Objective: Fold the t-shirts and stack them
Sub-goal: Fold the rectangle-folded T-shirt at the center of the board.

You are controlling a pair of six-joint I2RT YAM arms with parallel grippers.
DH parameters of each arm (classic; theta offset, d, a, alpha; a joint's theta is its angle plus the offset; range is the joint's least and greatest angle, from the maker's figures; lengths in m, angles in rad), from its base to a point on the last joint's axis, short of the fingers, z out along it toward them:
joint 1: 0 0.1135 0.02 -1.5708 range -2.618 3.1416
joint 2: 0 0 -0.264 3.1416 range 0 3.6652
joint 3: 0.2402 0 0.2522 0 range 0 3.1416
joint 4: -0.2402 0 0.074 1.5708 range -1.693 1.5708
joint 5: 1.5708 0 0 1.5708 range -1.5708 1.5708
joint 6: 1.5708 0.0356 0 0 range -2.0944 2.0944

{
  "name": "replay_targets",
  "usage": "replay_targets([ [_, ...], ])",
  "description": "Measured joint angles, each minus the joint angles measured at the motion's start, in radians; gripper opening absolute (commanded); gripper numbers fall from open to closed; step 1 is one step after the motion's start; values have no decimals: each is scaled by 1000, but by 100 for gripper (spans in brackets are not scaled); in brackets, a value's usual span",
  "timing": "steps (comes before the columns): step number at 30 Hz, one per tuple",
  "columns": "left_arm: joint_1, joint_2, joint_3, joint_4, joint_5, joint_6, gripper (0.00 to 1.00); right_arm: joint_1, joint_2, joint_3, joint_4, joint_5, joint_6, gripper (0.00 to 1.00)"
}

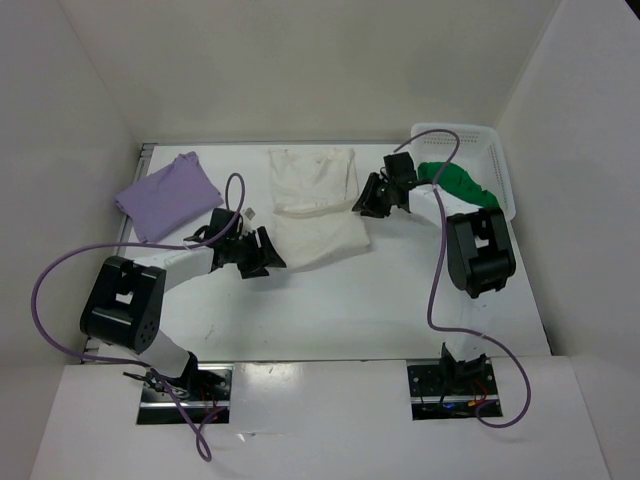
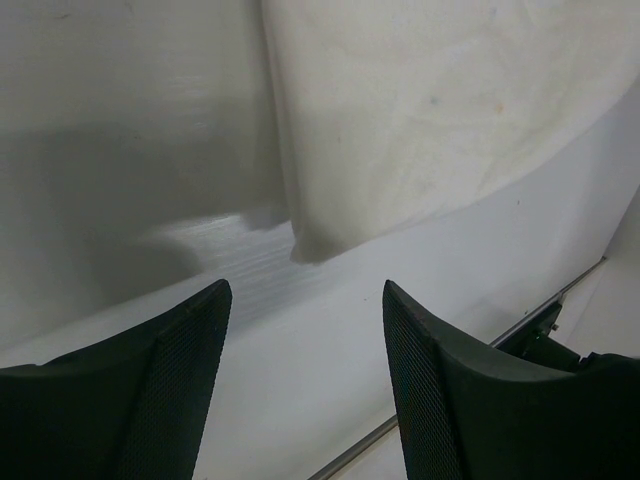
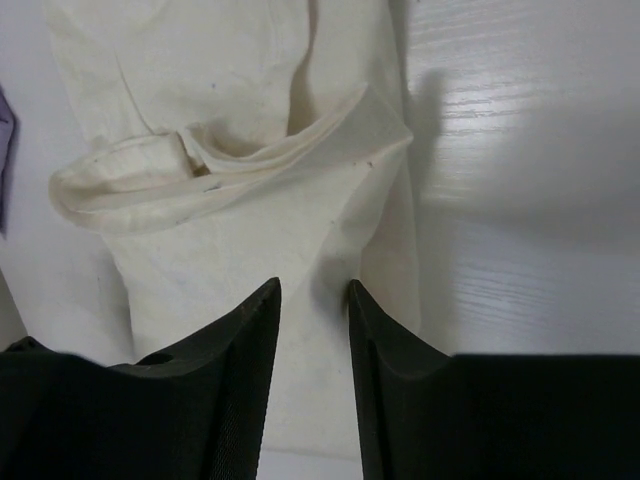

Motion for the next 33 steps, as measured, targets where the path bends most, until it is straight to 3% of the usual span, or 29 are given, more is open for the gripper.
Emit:
replay_targets([
  [6,0,0,1,8,0,-2,70,0,-47,-80,-2,37,-1,44],
  [7,0,0,1,11,1,-2,70,0,-73,-113,-3,43,-1,38],
  [10,-2,2,1,26,0,-5,68,-3,-154,-209,7,53,6,35],
  [12,-8,4,2,34,0,-5,68,-4,-182,-260,21,51,15,39],
  [14,-15,14,7,42,1,-6,68,-5,-190,-298,29,36,21,50],
  [17,-22,42,27,43,0,-5,68,-5,-190,-316,27,19,19,53],
  [21,-24,58,103,9,-60,1,70,-5,-189,-265,18,31,8,53],
  [26,4,76,293,2,-153,1,74,-5,-139,-88,23,49,-5,53],
  [30,46,187,465,35,-186,18,77,-5,-55,22,33,62,-12,53],
  [33,58,257,493,46,-195,29,77,-5,9,68,27,75,-24,53],
])
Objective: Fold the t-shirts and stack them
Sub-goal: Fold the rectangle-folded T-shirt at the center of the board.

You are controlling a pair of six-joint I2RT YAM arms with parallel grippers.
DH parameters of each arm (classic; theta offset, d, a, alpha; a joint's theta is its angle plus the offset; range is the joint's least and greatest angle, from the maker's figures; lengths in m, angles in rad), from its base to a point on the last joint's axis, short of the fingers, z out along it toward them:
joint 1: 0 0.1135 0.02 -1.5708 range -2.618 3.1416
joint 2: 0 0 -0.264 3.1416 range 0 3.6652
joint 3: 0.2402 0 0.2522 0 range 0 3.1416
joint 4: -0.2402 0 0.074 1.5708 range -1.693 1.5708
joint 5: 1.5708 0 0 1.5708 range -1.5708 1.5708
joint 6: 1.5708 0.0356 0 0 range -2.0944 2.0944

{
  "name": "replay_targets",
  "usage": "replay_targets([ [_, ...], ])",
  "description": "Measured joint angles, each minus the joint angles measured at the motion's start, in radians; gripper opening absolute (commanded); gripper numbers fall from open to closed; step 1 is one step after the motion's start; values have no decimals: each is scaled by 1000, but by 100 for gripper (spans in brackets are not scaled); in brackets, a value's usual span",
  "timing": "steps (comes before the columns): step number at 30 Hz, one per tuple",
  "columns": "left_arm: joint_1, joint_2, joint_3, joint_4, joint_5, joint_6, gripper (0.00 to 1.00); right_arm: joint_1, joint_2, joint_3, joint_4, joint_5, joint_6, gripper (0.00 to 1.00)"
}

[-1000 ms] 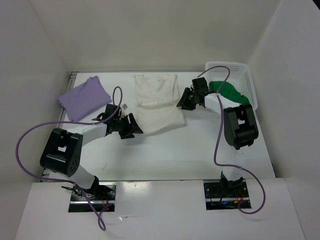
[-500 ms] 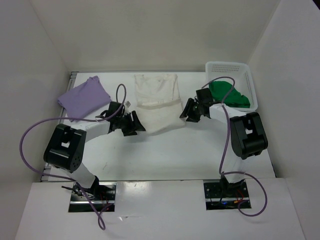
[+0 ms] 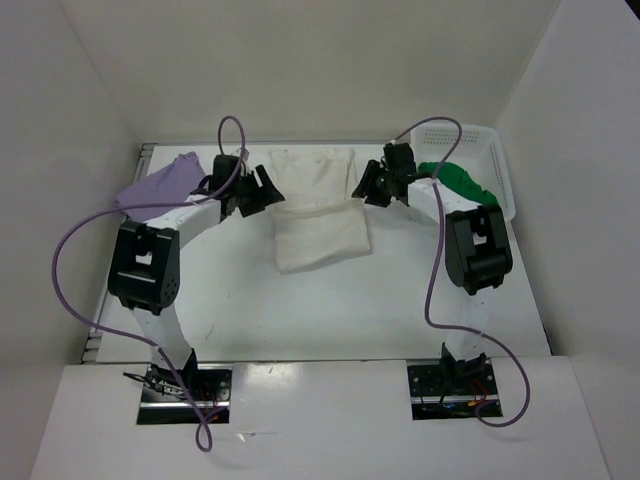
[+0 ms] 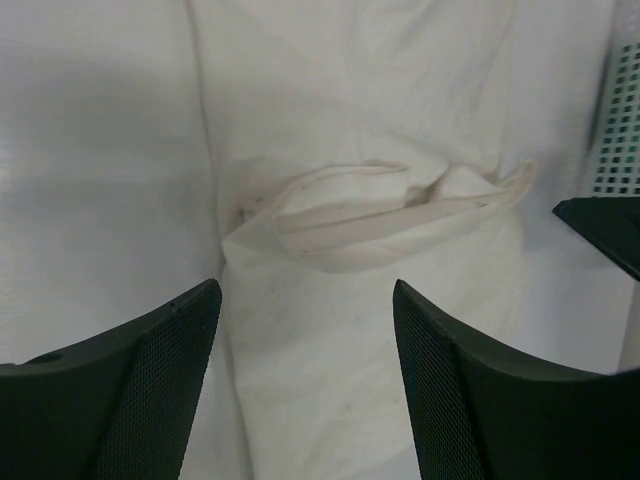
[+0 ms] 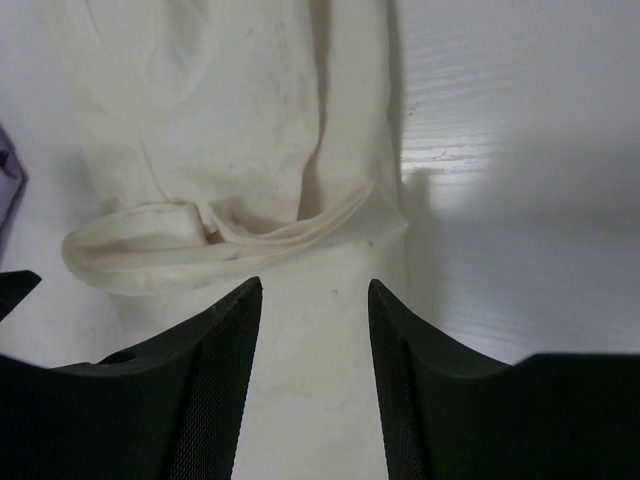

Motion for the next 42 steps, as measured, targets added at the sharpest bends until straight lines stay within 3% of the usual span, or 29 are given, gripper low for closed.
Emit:
replay_targets([
  [17,0,197,91,2,42,3,78,0,203,200,-58,7,-43,56],
  [19,0,219,108,3,43,3,70,0,225,225,-63,7,-44,52],
  [22,0,234,116,1,48,6,57,0,238,233,-72,7,-47,37],
  [23,0,235,117,1,50,8,48,0,241,234,-75,6,-47,25],
  [27,0,235,131,-6,60,20,26,0,248,235,-89,3,-46,4],
  [29,0,235,140,-7,64,20,16,0,247,235,-93,3,-45,0],
  [34,0,184,120,-24,71,21,9,0,200,192,-105,3,-35,0],
  [38,0,9,21,-48,119,15,6,0,24,31,-106,-7,-14,0],
  [42,-16,-241,-142,-64,186,-8,8,0,-260,-199,-116,-19,16,0],
])
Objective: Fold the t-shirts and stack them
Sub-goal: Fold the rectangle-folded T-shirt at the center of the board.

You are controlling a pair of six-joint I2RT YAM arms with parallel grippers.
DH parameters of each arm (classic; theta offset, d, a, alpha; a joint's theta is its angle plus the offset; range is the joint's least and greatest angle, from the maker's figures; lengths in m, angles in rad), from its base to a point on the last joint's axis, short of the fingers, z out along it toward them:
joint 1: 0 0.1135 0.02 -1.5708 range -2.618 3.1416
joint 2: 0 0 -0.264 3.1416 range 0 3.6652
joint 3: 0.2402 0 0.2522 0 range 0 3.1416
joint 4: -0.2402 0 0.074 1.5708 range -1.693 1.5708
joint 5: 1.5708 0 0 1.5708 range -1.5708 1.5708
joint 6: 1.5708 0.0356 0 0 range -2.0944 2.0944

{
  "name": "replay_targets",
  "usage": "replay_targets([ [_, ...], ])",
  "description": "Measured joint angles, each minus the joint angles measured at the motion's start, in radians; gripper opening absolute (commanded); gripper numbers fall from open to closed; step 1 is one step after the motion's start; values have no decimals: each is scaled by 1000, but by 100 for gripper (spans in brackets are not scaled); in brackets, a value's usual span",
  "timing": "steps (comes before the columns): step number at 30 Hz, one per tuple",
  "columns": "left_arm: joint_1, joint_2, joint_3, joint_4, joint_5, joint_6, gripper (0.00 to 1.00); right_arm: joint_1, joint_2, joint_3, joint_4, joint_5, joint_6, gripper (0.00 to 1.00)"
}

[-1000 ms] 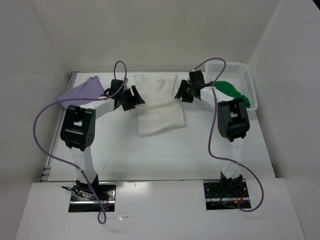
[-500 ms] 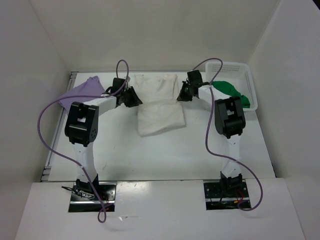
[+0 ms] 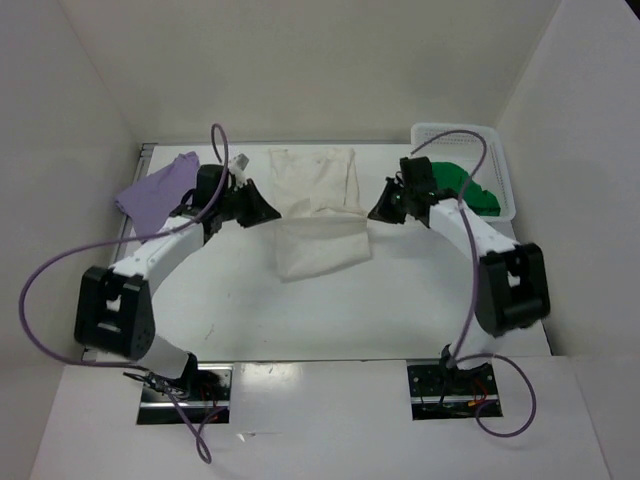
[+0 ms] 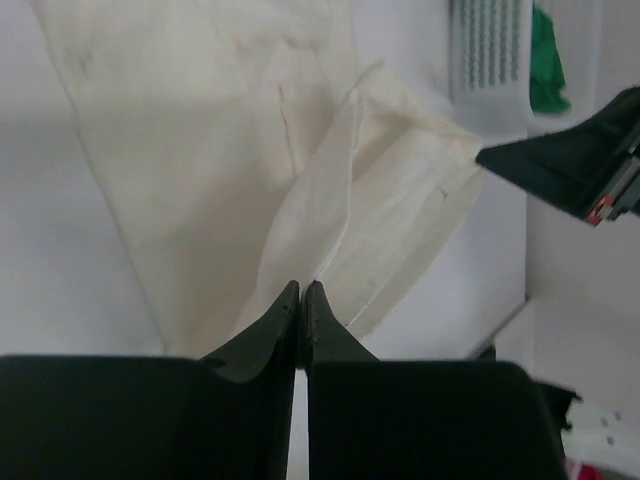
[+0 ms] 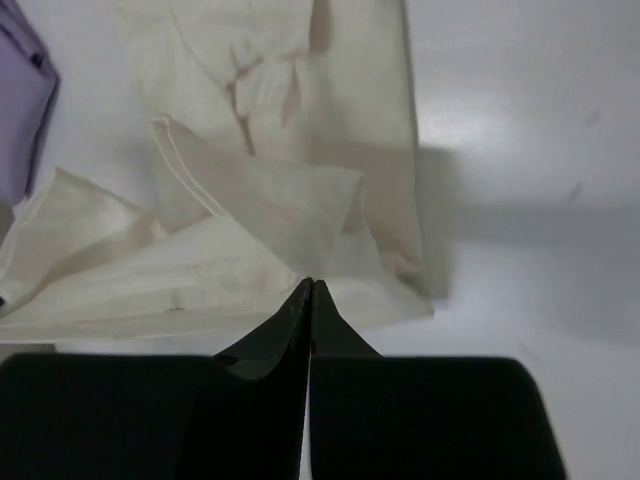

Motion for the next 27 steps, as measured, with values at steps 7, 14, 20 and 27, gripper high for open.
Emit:
replay_targets([
  [7,-59,-342,-264,-242,191,85,53,1,-491,-335,-175,-14,49,5],
  [14,-68,-521,-365,-536,264,200,84,28,-737,-425,-436,-56,103,33],
  [20,-68,-526,-338,-567,212,185,79,44,-786,-425,-520,-60,116,38],
  [27,-103,-380,-314,-377,231,77,74,138,-599,-409,-441,-36,114,34],
])
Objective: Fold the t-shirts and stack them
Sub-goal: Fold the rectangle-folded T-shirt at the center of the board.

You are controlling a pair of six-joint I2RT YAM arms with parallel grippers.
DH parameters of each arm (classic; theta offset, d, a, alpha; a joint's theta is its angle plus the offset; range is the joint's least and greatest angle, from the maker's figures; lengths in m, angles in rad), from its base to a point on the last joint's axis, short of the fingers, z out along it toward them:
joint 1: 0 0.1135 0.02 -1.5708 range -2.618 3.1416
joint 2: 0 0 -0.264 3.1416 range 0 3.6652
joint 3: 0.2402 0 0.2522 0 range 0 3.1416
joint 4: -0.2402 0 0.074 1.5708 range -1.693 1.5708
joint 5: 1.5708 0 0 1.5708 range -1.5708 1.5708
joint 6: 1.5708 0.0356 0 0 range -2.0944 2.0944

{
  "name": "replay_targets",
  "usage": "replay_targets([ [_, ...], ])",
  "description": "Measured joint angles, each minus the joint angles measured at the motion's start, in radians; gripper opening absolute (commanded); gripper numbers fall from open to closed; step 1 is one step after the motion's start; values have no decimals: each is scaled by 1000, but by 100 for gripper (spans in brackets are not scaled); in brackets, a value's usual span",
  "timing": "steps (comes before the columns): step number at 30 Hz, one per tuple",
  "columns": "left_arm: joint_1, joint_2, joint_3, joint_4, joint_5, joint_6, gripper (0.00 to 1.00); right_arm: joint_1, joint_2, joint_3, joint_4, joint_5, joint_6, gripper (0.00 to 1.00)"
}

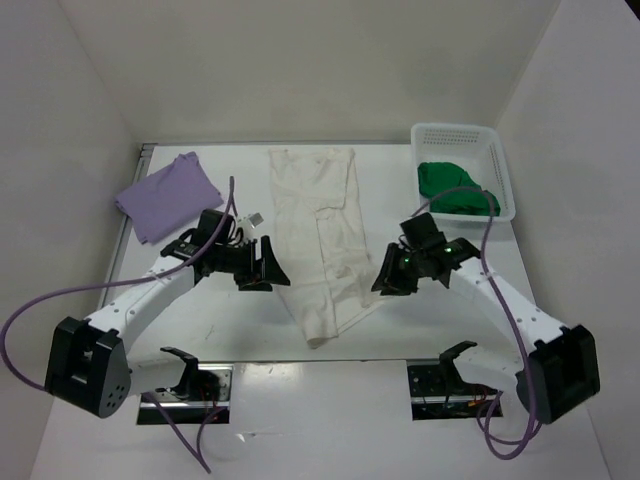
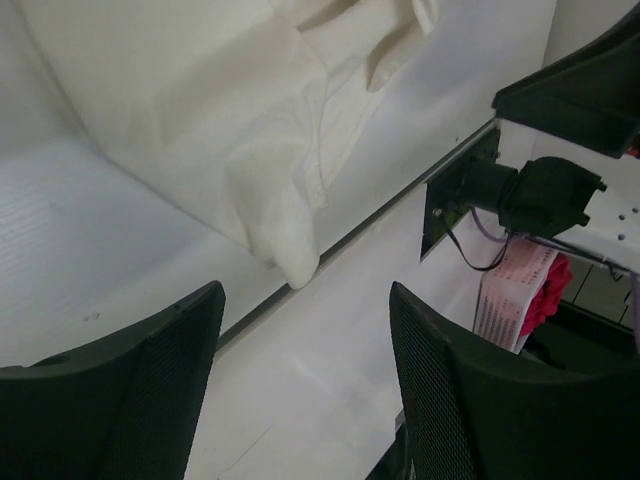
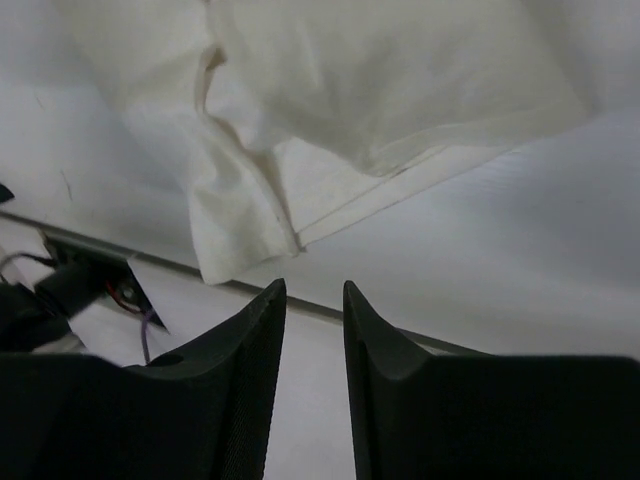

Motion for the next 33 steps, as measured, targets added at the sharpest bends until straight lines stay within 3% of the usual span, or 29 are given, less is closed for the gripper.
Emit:
replay_targets([
  [2,-32,18,2,10,0,-8,76,110,58,7,41,3,12,32],
  [4,-65,10,-4,14,0,-21,77,196,71,-2,76,-17,29,20],
  [7,-121,4,-67,60,-11,-60,79,259,55,-50,111,-10,63,20],
  [11,-169,14,-200,142,-76,-166,80,223,26,-86,118,97,121,35],
  [13,-169,27,-221,166,-126,-211,81,176,26,-91,156,133,150,35],
  [15,-169,61,-207,206,-169,-236,83,144,49,-94,217,174,179,44],
  [20,-134,265,20,252,-228,-229,80,120,129,-95,301,254,199,52],
  [28,-36,658,511,402,-237,-181,77,-143,158,-172,419,258,137,60],
  [33,-36,844,602,420,-240,-171,77,-169,158,-189,446,204,92,60],
])
